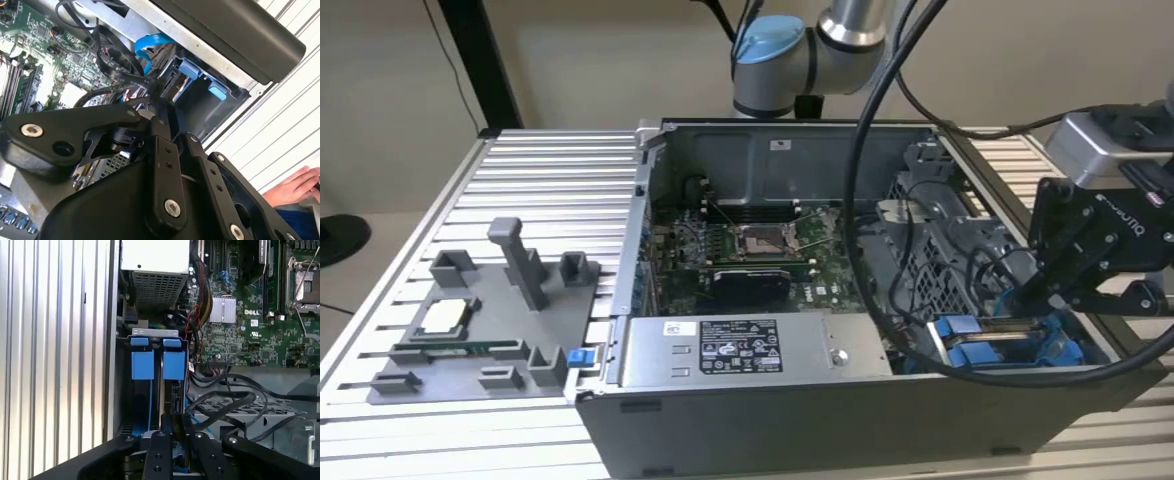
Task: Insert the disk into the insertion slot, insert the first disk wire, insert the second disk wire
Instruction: 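Insert the first disk wire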
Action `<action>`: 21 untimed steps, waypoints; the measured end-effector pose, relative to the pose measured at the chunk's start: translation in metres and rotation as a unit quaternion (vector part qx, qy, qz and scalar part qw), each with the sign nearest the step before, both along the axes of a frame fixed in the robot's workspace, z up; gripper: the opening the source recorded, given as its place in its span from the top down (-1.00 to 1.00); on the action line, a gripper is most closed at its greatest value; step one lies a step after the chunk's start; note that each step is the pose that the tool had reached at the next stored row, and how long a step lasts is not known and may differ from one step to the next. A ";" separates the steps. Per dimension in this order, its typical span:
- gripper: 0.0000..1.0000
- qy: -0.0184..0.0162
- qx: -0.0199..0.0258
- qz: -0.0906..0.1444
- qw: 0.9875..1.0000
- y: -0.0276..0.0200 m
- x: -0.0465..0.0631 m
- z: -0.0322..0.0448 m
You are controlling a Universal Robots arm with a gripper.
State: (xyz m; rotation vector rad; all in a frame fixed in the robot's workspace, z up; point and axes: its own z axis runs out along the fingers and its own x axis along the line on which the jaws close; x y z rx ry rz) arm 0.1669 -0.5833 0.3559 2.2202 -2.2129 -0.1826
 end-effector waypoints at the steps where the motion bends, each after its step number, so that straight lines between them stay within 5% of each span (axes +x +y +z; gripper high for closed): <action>1: 1.00 0.000 0.000 0.000 1.000 0.0000 0.000 -0.0011; 16: 1.00 0.000 0.000 0.000 1.000 0.0000 0.002 -0.0034; 21: 1.00 -0.001 -0.005 0.000 1.000 0.0018 0.002 -0.0069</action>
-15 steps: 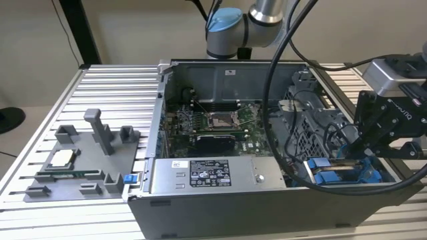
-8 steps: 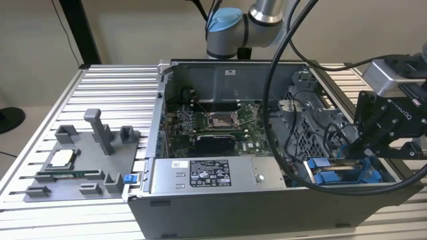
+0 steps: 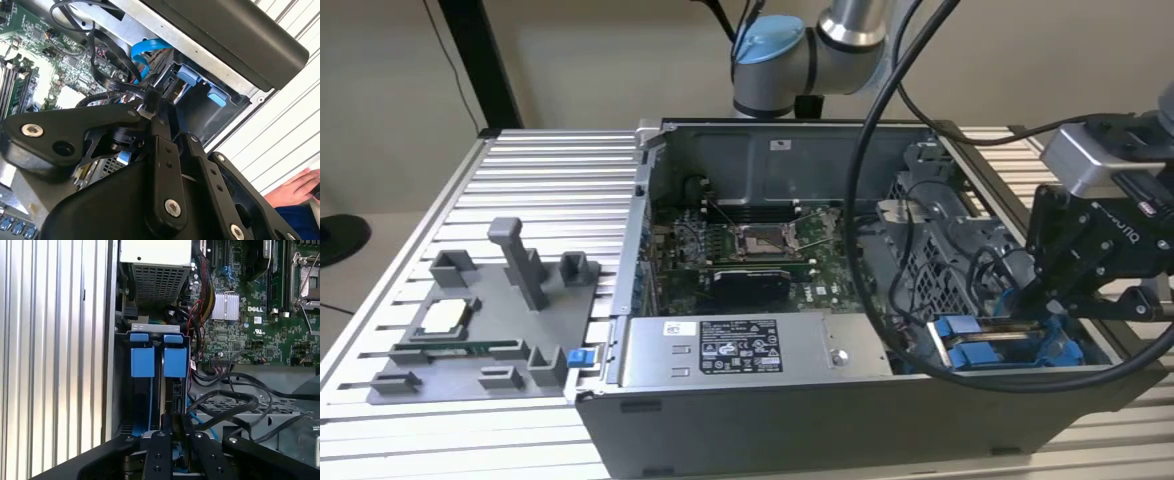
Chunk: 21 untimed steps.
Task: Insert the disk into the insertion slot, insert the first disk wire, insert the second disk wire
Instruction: 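Insert the first disk wire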
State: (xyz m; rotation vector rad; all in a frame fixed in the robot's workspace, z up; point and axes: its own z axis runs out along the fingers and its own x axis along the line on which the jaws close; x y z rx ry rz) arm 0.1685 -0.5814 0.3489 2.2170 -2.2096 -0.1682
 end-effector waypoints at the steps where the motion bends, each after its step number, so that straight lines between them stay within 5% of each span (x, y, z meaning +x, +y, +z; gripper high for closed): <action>1: 1.00 0.000 -0.001 0.000 1.000 0.0003 0.000 -0.0006; 11: 1.00 -0.006 -0.001 0.038 0.999 0.0014 0.001 -0.0029; 21: 1.00 -0.015 -0.001 0.042 0.999 0.0063 0.001 -0.0056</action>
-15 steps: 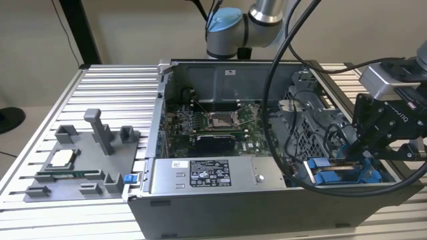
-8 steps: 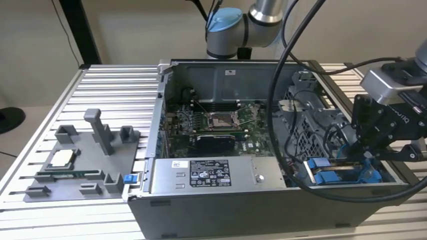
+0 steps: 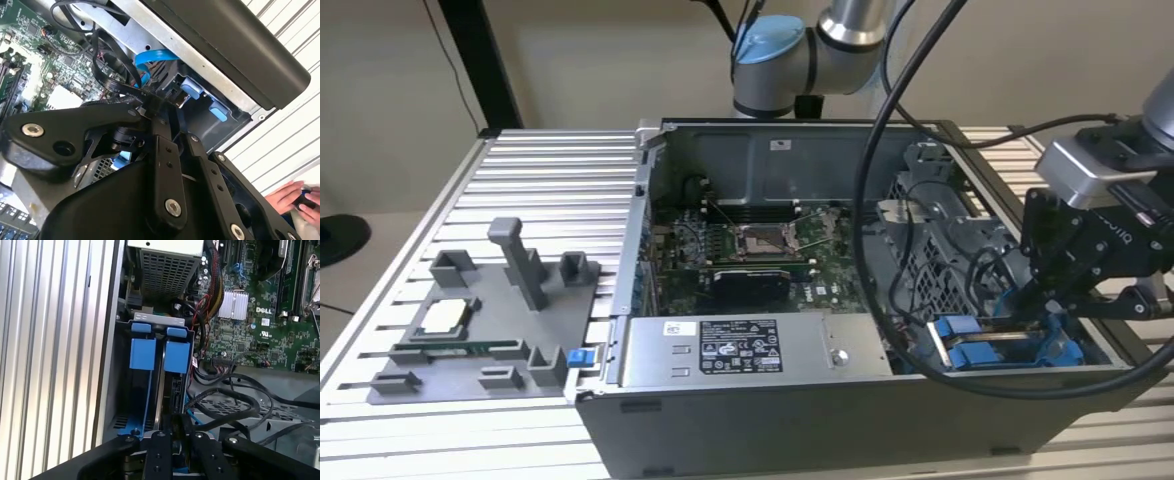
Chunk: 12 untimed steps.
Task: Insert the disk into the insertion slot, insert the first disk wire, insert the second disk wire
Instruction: 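Insert the first disk wire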
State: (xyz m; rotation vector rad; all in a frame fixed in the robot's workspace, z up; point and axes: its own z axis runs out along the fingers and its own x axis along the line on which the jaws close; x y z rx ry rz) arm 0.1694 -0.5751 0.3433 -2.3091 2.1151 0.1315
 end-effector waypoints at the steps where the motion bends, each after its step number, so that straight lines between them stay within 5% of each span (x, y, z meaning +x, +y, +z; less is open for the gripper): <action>1: 1.00 -0.001 0.000 0.000 1.000 0.0002 0.000 -0.0003; 12: 1.00 -0.002 0.000 -0.027 1.000 0.0013 0.000 -0.0014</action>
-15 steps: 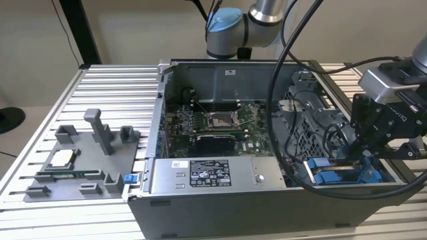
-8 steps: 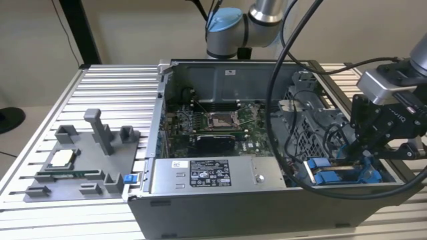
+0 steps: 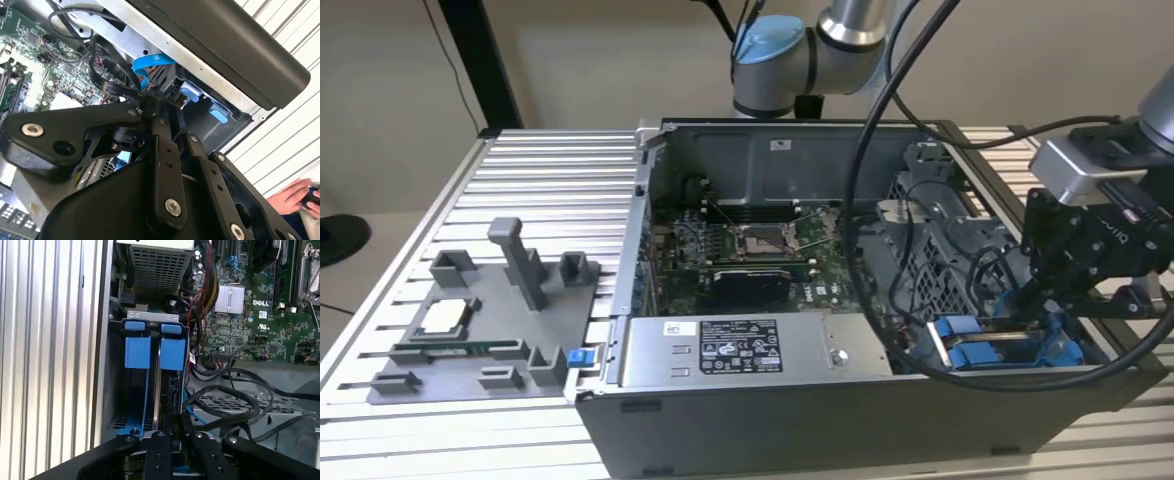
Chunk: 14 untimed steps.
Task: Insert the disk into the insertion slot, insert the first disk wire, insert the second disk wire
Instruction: 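Insert the first disk wire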
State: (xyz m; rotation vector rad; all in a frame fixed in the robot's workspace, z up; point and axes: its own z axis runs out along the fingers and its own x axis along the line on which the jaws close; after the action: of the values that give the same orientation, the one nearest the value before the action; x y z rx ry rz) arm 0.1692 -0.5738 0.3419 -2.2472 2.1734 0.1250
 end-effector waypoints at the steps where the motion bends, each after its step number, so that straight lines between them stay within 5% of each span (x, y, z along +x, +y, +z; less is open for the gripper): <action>1: 1.00 0.000 0.000 -0.001 1.000 0.0000 0.000 -0.0002; 14: 1.00 -0.006 -0.003 -0.003 1.000 0.0031 -0.001 -0.0034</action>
State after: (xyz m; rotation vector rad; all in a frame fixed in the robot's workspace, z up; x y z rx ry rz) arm 0.1683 -0.5707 0.3385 -2.2397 2.1769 0.1053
